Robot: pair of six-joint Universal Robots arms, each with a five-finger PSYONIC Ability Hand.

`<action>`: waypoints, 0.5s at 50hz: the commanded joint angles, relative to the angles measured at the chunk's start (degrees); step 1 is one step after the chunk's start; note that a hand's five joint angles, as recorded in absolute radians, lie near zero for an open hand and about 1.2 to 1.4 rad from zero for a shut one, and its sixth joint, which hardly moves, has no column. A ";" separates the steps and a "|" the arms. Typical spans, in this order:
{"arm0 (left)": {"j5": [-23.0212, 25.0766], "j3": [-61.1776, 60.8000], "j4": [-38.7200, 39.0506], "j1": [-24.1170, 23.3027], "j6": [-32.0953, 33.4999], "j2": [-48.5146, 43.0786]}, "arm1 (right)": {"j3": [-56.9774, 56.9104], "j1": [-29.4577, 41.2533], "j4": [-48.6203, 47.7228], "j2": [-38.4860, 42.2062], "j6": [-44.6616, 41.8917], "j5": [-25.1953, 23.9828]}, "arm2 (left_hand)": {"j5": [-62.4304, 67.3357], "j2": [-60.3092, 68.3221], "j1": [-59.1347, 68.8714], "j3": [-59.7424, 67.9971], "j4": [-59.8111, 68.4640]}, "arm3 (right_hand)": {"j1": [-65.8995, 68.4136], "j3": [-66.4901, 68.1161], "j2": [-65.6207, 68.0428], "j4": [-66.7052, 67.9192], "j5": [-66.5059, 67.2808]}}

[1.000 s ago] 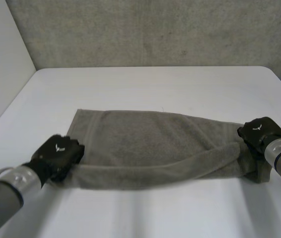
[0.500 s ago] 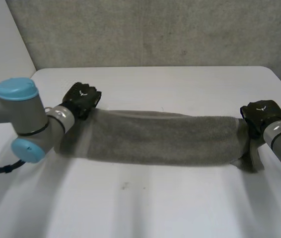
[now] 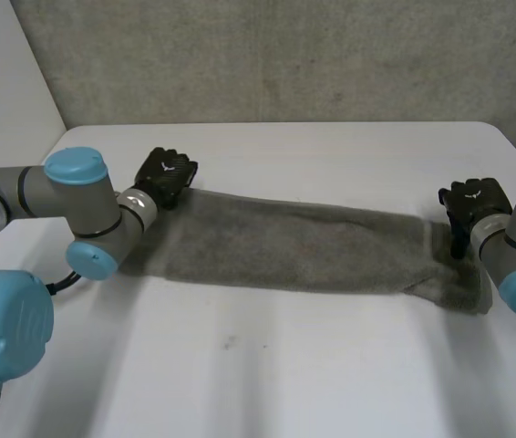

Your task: Fold the towel.

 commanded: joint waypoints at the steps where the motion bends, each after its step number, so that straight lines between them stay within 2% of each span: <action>1: 0.00 -0.69 0.05 -2.16 -0.36 2.18 | -1.42 -0.16 0.24 -1.94 -0.58 0.29 | -46.21 -44.44 -44.81 -44.70 -44.53 | -3.84 -7.04 -6.99 -7.09 -7.81; 7: -0.44 -2.36 -0.30 -2.35 -0.72 6.76 | 0.15 -0.77 0.41 -9.74 0.12 0.03 | -46.21 -44.44 -44.81 -44.70 -44.53 | -3.84 -7.04 -6.99 -7.09 -7.81; 11: -0.53 -8.66 -0.30 -1.56 -0.80 13.60 | 3.31 -0.95 0.94 -15.72 0.83 -0.50 | -46.21 -44.44 -44.81 -44.70 -44.53 | -3.84 -7.04 -6.99 -7.09 -7.81; 14: -0.53 -12.11 -0.30 -1.38 -0.98 16.17 | 6.21 -2.26 2.60 -17.92 0.92 -0.59 | -46.00 -44.22 -44.59 -44.49 -44.32 | -3.84 -7.04 -6.99 -7.09 -7.81; 16: -0.44 -20.43 -0.39 -1.20 -3.08 22.29 | 8.05 -3.57 4.87 -18.54 1.00 -0.85 | -46.00 -44.22 -44.59 -44.49 -44.32 | -3.84 -7.04 -6.99 -7.09 -7.81; 17: -0.44 -20.46 -0.39 -1.20 -3.09 22.32 | 8.07 -3.59 4.90 -18.55 1.00 -0.85 | -46.00 -44.22 -44.59 -44.49 -44.32 | -3.84 -7.04 -6.99 -7.09 -7.81; 19: -0.27 -28.77 -0.30 -1.12 -6.06 28.53 | 11.92 -5.86 10.23 -19.68 1.18 -3.04 | -46.00 -44.22 -44.59 -44.49 -44.32 | -3.84 -7.04 -6.99 -7.09 -7.81; 20: -0.27 -28.81 -0.30 -1.12 -6.08 28.56 | 11.93 -5.87 10.26 -19.69 1.18 -3.05 | -46.00 -44.22 -44.59 -44.49 -44.32 | -3.84 -7.04 -6.99 -7.09 -7.81; 22: -0.18 -36.68 0.05 -0.94 -8.79 33.81 | 16.31 -8.14 13.94 -21.18 1.88 -6.72 | -46.00 -44.22 -44.59 -44.49 -44.32 | -3.84 -7.04 -6.99 -7.09 -7.81; 25: -0.18 -40.50 0.49 -0.59 -10.03 36.38 | 18.70 -9.39 14.48 -21.54 2.76 -8.68 | -46.00 -44.22 -44.59 -44.49 -44.32 | -3.76 -6.96 -6.90 -7.01 -7.72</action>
